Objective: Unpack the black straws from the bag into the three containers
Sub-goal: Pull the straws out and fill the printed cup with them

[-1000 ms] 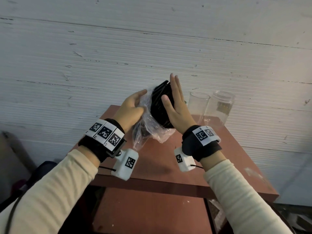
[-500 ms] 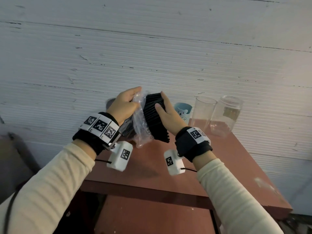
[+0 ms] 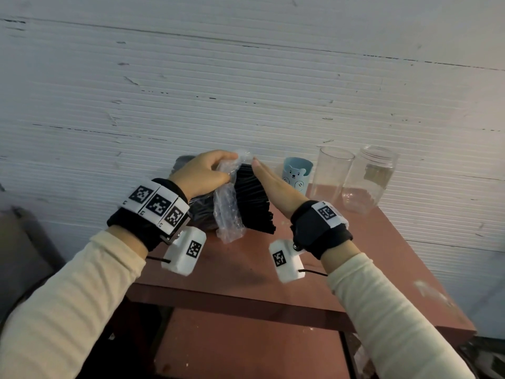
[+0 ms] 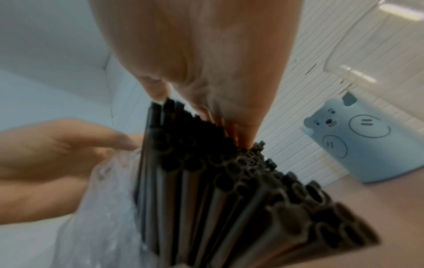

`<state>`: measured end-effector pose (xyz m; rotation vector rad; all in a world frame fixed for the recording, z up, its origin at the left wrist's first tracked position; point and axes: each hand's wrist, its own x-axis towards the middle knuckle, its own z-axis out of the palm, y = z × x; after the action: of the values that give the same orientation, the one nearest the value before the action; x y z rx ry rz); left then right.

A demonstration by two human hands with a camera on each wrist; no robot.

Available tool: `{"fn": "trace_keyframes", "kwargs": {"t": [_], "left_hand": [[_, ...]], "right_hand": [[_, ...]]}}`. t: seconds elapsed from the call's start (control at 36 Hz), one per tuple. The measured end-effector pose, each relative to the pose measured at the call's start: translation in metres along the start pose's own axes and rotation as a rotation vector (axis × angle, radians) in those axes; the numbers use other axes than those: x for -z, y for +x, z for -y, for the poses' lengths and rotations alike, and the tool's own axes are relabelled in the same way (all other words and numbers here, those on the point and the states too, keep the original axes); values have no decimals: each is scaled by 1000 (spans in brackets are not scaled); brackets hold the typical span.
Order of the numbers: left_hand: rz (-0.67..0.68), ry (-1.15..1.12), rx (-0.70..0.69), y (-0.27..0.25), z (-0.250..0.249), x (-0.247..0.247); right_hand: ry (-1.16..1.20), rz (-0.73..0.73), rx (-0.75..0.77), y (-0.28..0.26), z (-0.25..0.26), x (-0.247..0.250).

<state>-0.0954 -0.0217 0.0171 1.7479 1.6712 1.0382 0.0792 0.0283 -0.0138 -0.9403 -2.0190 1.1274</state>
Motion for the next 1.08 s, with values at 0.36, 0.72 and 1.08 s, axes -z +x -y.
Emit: {"fn": "trace_keyframes", "kwargs": {"t": [0.36, 0.72, 1.08], "left_hand": [[125, 190, 48, 8, 8, -25], [242, 311, 37, 18, 21, -31], [220, 332, 31, 23, 22, -36]], "right_hand": [[-85, -496, -350, 12, -53, 66], [-110, -521, -554, 61, -92, 62], [-94, -576, -475, 77, -87, 73]]}}
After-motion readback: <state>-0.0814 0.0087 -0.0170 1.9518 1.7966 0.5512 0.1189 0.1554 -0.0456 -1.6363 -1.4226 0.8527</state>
